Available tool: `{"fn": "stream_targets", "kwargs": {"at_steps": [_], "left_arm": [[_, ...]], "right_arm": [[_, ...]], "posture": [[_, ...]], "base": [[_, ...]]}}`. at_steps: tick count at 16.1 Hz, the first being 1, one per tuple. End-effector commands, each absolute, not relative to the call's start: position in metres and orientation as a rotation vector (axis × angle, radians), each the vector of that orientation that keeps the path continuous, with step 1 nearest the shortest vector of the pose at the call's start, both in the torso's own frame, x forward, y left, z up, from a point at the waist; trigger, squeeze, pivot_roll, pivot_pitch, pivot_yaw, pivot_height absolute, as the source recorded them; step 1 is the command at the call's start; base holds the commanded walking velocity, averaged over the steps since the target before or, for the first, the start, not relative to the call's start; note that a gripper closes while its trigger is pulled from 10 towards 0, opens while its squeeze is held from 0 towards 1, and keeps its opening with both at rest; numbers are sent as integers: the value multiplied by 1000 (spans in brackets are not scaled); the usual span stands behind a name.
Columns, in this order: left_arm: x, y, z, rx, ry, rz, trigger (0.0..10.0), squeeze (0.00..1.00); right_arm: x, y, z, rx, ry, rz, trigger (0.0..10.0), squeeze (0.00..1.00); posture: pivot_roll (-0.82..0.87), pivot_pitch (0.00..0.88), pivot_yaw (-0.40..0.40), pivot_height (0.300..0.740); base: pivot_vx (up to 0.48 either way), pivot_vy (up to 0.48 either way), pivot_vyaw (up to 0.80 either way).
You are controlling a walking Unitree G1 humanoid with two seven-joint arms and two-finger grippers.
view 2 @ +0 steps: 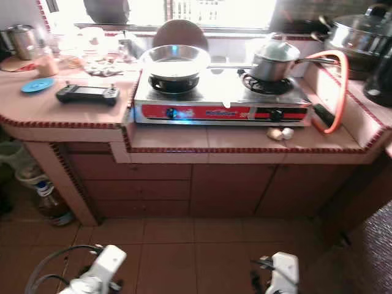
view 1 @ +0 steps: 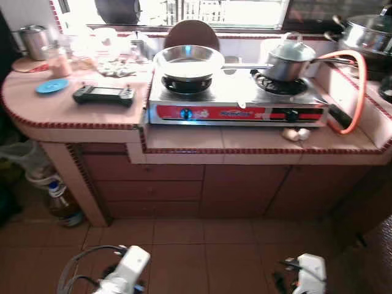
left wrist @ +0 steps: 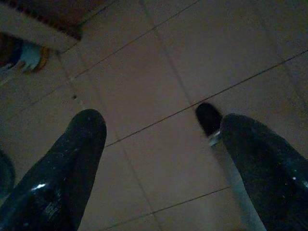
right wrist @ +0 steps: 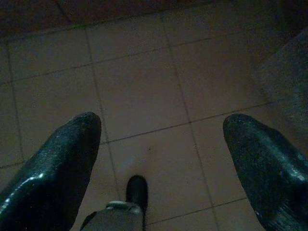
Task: Kitchen organization
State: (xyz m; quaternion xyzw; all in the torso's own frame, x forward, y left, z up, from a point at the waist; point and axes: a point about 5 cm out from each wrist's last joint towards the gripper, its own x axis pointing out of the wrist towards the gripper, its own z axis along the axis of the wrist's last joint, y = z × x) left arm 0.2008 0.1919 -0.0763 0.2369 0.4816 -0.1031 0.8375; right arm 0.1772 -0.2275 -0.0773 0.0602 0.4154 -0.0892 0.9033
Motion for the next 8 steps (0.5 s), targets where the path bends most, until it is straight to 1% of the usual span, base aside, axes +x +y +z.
{"fn": "stream_targets", "kwargs": {"at_steps": [1,3,5,7,8], "left_arm": [[201,197,-75,502,1017,-204,10000,0],[201,205,-74,521,1022,-186,10000,0],[205,200,-73,508,1011,-186,10000,0],[210,194,-71,509,995,-208,10000,0],[212,194,-70,530,991,-230,10000,0]], "right_arm": [[178,-229,-77,125,869,-207,10000,0],[183,-223,-76,141,861,-213,10000,0],[180,-224,-78,148,872,-227,10000,0],[172,-223,-82,182,885,-255,10000,0],[171,-221,-83,196,889,-273,10000,0]], "posture": [[79,0,-19,740],[82,0,-23,740],[88,0,-26,740],[88,0,-11,740],[89,0,17,740]], "base": [[0,0,0],[0,0,0],[0,0,0],[0,0,0],[0,0,0]]}}
